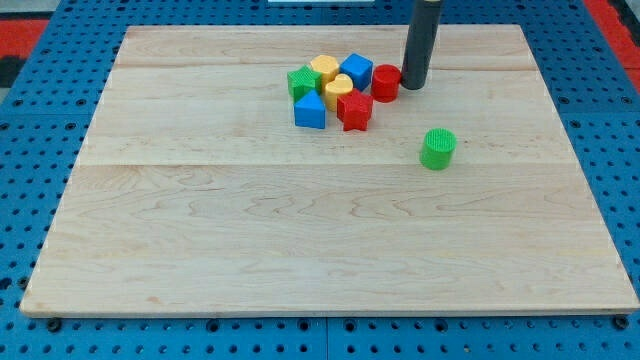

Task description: Slide the green circle closer to the group of blocks

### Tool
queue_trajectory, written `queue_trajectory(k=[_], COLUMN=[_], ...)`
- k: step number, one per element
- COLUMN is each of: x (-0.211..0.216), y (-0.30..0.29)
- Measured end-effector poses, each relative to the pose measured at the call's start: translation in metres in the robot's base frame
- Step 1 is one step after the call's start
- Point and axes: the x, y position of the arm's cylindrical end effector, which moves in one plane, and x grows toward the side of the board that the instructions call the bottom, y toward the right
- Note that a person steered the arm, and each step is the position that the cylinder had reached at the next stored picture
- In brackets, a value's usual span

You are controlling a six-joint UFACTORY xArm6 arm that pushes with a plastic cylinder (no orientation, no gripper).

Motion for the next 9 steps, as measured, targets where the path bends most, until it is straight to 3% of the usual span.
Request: queue_trajectory(k=[2, 5, 7, 9], x=[0.003, 0.095, 0.158, 0.144], y=[0.000, 0.061, 0.039, 0.005])
